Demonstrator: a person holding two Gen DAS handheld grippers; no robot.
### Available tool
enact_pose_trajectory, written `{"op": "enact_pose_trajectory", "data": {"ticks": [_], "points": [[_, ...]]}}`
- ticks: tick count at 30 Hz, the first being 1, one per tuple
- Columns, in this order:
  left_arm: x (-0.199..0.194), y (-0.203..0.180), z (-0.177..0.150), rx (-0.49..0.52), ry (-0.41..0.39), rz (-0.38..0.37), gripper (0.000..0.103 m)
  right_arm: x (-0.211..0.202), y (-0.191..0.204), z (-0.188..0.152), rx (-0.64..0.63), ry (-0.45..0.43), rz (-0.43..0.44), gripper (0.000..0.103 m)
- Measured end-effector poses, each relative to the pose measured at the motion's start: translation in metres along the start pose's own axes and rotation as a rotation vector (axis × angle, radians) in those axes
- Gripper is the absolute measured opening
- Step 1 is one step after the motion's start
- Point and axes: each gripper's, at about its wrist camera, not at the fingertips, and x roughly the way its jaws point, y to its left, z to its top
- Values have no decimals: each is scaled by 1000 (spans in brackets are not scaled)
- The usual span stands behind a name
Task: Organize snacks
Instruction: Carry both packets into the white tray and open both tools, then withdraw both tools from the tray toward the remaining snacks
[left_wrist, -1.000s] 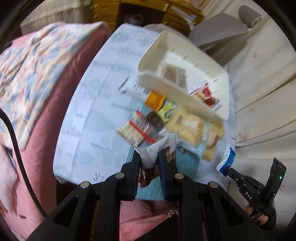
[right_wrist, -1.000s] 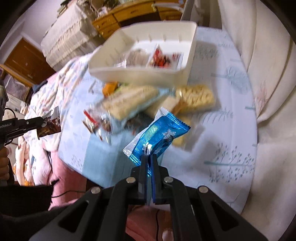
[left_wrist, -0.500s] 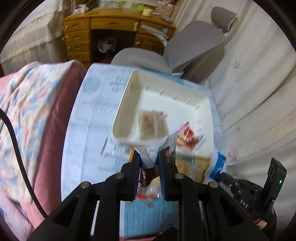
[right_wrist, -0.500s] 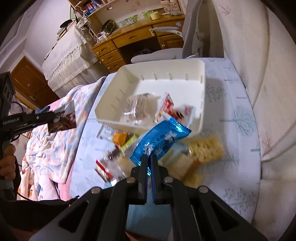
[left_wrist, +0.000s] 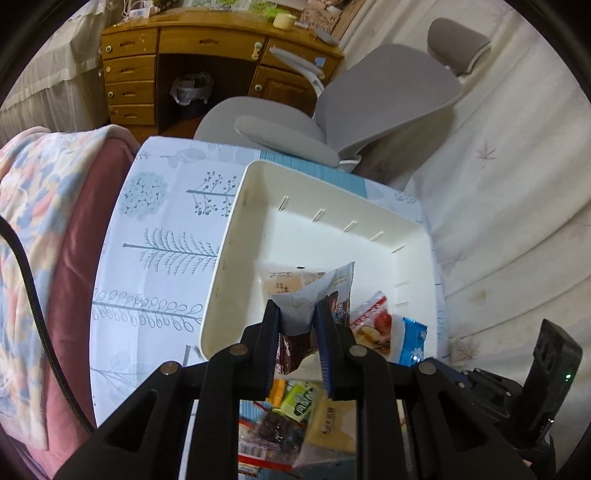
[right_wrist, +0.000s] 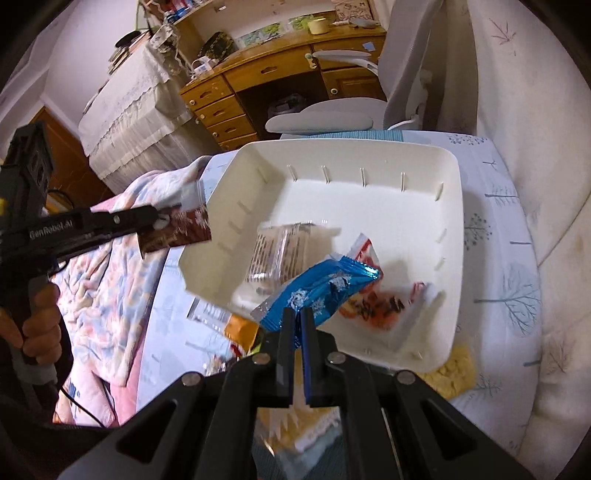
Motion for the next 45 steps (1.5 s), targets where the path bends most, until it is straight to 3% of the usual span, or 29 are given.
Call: {"op": "enact_pose_trajectory", "data": {"ticks": [3, 5, 7, 10, 14, 17, 30, 33, 37, 42, 45], "points": [[9, 3, 2, -1, 26, 23, 31, 5, -6, 3, 42, -36, -13, 5], [9, 4, 0, -1, 27, 34, 33, 7, -12, 3, 78, -39, -16, 12], [5, 2, -3, 1, 30, 39, 36, 9, -16, 2, 99, -24, -16, 26], [-6, -3, -10, -1, 22, 49, 49, 5, -22, -5, 122, -25, -4, 27], [-22, -16, -26, 3, 11, 81, 51, -5, -29, -18, 131, -29, 14, 28], [-34, -27, -41, -7, 2, 102, 62, -19, -34, -33, 135, -39, 30, 31], [-76, -68, -141, -40, -16, 163, 64, -52, -50, -100, 143, -3, 134, 36], [-83, -71, -161, -66, -1, 166, 64, -58, -54, -108, 150, 3, 148, 41], [-96, -74, -181, -85, -8, 174, 72, -62, -58, -117, 173, 13, 177, 44], [-104, -72, -200, -76, -12, 216, 73, -61, -60, -126, 199, 41, 214, 44], [-103, -65, -210, -79, -1, 235, 74, -56, -60, -129, 217, 62, 232, 52]]}}
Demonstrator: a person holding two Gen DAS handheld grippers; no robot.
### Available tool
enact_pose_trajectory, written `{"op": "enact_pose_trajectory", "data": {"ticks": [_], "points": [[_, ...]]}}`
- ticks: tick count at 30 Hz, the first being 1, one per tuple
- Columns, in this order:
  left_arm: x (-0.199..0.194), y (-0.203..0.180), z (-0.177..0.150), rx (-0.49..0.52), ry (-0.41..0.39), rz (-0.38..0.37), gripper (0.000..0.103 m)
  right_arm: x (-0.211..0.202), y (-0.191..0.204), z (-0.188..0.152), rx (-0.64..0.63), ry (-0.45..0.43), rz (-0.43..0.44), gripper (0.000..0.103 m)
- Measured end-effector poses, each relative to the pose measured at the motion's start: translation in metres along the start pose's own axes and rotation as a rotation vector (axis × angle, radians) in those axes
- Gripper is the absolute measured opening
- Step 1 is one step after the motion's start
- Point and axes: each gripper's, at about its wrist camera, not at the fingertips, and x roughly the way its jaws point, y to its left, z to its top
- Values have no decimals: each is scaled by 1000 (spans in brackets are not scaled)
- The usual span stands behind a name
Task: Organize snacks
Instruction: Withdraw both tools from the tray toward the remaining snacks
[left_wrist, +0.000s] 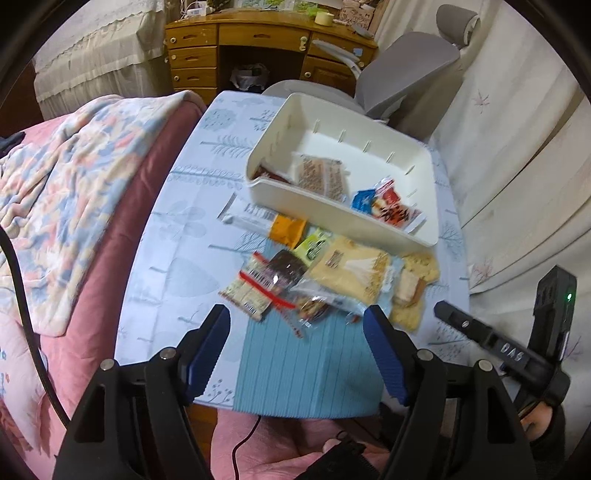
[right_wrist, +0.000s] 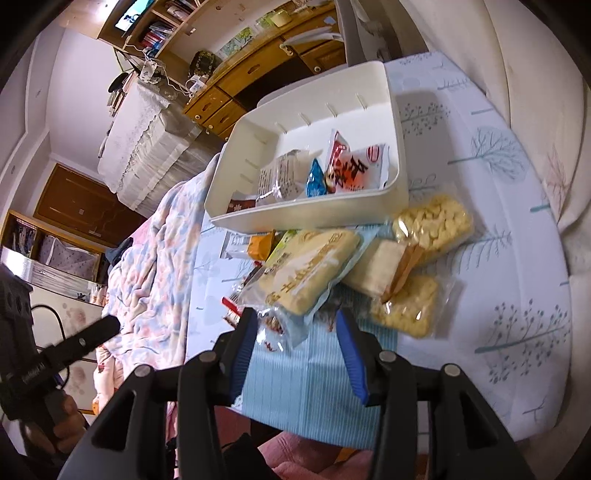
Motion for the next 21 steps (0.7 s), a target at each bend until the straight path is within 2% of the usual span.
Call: {"op": "enact_pose_trajectory", "data": {"ticks": [1, 6, 10, 17, 21], "points": [[2, 3, -4, 1, 7, 10, 75, 2, -1, -1, 8, 7, 3, 55], [7, 14, -13, 9, 14, 33, 82, 15, -6, -3, 65, 45, 31, 60], [14, 20, -15, 45, 12, 42, 85, 28, -9, -4, 125, 72, 50, 71], [35, 25, -7, 182, 8, 58, 86, 52, -13, -1, 244, 114, 75, 78], [56, 28, 1, 260, 42, 54, 86, 67, -15, 1, 328, 130, 87, 79]]}}
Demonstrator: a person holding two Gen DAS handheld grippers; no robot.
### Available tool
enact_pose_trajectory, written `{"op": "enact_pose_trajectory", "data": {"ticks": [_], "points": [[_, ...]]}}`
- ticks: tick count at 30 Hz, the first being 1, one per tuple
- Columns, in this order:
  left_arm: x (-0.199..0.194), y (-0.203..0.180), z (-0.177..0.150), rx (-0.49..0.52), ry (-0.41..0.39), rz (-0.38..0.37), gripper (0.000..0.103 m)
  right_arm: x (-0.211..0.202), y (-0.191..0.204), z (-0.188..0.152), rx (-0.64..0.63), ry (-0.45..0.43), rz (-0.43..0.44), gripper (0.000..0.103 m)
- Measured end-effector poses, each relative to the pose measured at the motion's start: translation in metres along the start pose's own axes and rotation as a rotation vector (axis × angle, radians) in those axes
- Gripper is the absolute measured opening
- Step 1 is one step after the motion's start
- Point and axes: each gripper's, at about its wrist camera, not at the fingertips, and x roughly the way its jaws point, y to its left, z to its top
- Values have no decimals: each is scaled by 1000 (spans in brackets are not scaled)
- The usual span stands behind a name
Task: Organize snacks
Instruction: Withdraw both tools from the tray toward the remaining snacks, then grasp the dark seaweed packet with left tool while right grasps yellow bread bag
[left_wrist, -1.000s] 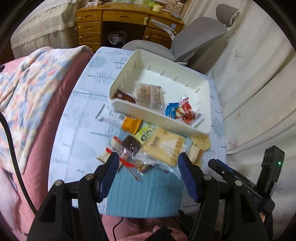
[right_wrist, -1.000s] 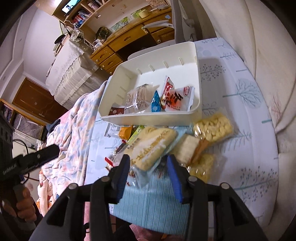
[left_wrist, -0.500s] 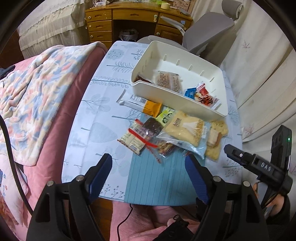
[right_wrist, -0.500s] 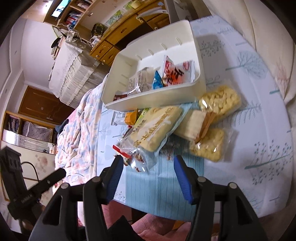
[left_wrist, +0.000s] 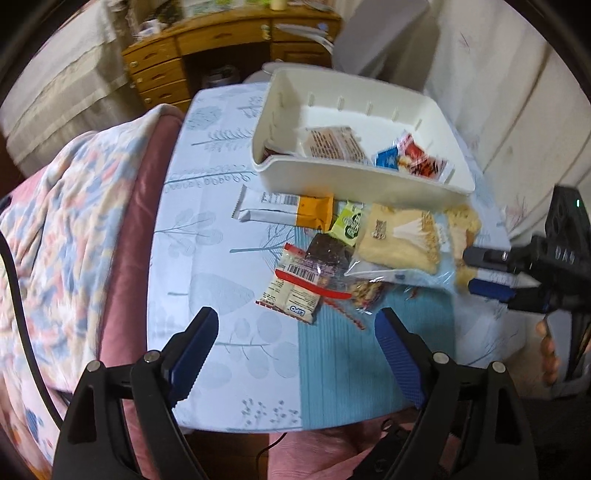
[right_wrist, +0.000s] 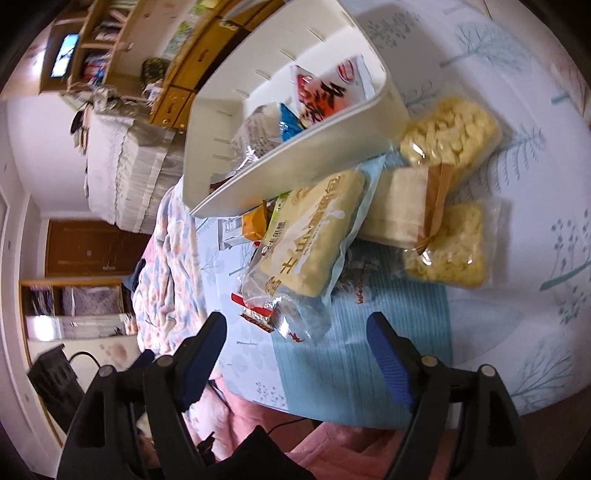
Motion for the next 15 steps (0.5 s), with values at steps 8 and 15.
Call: {"op": "enact_pose_trajectory", "data": {"ticks": [8, 15], "points": [[59, 12, 22, 107, 117, -43, 86, 33, -9, 8, 187, 1, 13, 79], [106, 10, 46, 173, 183, -85, 86, 44, -12, 14, 273, -34, -5, 79]]}}
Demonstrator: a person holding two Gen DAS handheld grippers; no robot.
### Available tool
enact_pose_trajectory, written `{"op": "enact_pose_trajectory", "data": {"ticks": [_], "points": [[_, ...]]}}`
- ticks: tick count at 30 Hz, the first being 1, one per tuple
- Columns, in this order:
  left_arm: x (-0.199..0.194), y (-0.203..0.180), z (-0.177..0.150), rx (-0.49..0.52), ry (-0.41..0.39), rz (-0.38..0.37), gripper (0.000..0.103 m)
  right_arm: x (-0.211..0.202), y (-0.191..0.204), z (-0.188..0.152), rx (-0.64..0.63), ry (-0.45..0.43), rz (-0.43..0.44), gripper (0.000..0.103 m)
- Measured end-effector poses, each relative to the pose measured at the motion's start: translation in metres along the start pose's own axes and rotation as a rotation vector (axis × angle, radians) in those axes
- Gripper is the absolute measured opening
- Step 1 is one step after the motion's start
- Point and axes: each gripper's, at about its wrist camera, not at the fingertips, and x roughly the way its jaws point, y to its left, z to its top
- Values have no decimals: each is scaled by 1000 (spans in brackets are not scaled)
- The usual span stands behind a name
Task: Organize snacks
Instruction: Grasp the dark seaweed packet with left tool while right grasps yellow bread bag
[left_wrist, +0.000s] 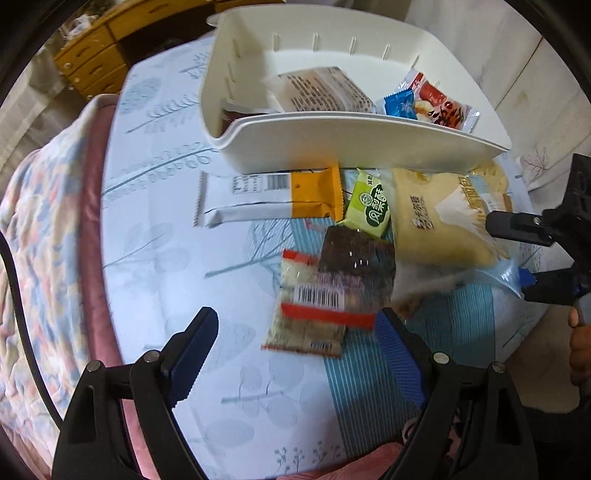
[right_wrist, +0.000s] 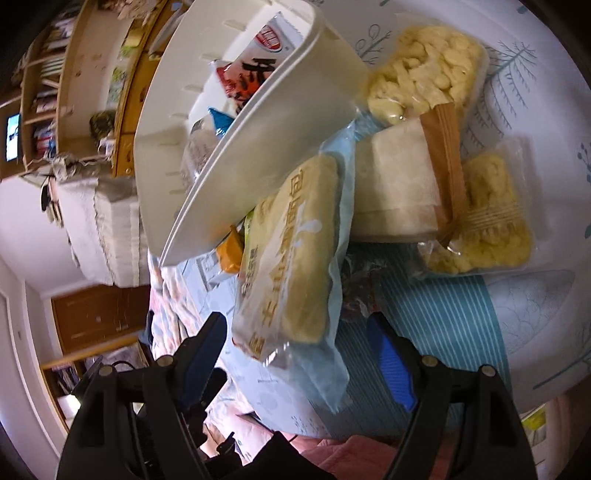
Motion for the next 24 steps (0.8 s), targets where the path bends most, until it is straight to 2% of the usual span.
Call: {"op": "enact_pose_trajectory", "data": {"ticks": [2, 5, 7, 13, 21, 23, 24], "points": [[11, -1, 10, 15, 11, -13, 86, 2, 1, 2, 15, -10, -4, 76], [25, -3, 21, 43, 29, -20, 86, 6, 0, 7, 30, -9, -7, 61], [33, -6, 27, 56, 43, -30, 86, 10, 2, 10, 35, -7, -11, 41], [49, -11, 39, 67, 67, -40, 86, 5, -4, 12, 52, -22, -17, 31], [70, -18, 52, 38, 104, -27, 86, -9, 0, 10, 22, -37, -14, 24], [76, -20, 55, 31, 112, -25, 81, -12, 0, 11, 17, -37, -15, 23], [77, -20, 55, 28, 119, -19, 74, -15, 0, 13, 17, -36, -16, 23]]}}
